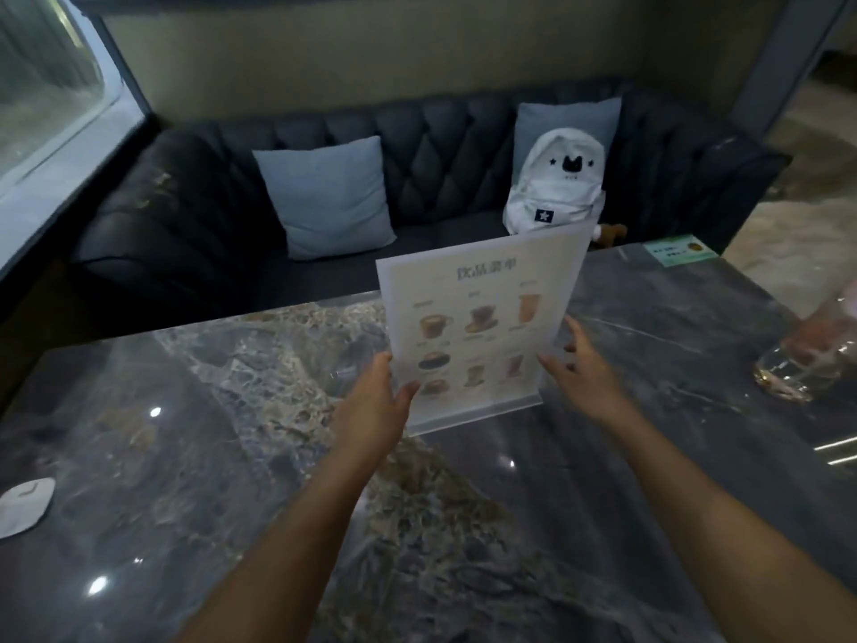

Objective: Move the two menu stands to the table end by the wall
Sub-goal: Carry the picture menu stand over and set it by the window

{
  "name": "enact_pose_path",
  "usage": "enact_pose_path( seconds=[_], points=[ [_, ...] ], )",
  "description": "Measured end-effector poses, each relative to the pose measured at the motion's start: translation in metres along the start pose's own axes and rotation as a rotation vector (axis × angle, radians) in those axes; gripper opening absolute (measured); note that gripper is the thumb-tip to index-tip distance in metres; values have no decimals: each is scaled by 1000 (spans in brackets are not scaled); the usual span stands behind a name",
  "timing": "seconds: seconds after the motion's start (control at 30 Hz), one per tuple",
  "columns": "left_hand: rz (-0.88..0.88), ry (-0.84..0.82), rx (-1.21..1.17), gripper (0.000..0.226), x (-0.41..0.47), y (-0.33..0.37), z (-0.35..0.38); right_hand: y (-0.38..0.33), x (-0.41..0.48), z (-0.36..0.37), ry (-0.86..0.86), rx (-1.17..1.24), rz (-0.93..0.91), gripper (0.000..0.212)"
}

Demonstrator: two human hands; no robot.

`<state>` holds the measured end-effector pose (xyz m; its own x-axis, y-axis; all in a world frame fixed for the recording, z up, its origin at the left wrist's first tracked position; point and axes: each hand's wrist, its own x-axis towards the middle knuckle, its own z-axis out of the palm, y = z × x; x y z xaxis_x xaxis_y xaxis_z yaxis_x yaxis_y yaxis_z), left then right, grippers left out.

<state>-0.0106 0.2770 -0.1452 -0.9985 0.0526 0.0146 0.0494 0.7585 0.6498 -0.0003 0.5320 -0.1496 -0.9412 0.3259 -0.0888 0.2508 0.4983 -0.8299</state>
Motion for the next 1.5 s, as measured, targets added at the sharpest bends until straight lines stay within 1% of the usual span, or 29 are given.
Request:
enact_pose_path(
  seconds=[0.1,0.2,0.3,0.4,0.6,0.73,0.87,1.03,1.17,1.3,1.37,1.5],
  points=[
    [9,4,48,28,5,3,4,-1,4,8,-20,98,-42,57],
    [41,80,46,20,6,0,3,0,7,15,21,168,-62,41],
    [57,126,49,19,2,-1,2,-1,7,18,63,127,-54,32],
    [51,154,10,19,-5,-2,-1,-5,1,21,77,122,-79,31],
    [3,254,33,20,-19,-12,-28,-25,-16,40,93,107,-146,30],
    [-22,312,24,20,-31,-30,-56,-51,-21,62,39,109,-181,28],
    [-72,413,-5,17,-49,-56,-91,-86,-23,95,-20,137,-238,26],
    [-167,523,40,20,-72,-99,-141,-133,-36,155,-84,131,-316,26],
    [-253,581,79,18,-91,-139,-182,-168,-56,207,-176,124,-348,27],
    [-313,616,101,18,-112,-180,-217,-202,-78,259,-269,158,-422,28],
    [-355,620,122,20,-121,-201,-233,-218,-89,283,-292,138,-452,29],
    [-405,644,93,21,-137,-234,-260,-242,-104,326,-388,141,-458,26]
  ],
)
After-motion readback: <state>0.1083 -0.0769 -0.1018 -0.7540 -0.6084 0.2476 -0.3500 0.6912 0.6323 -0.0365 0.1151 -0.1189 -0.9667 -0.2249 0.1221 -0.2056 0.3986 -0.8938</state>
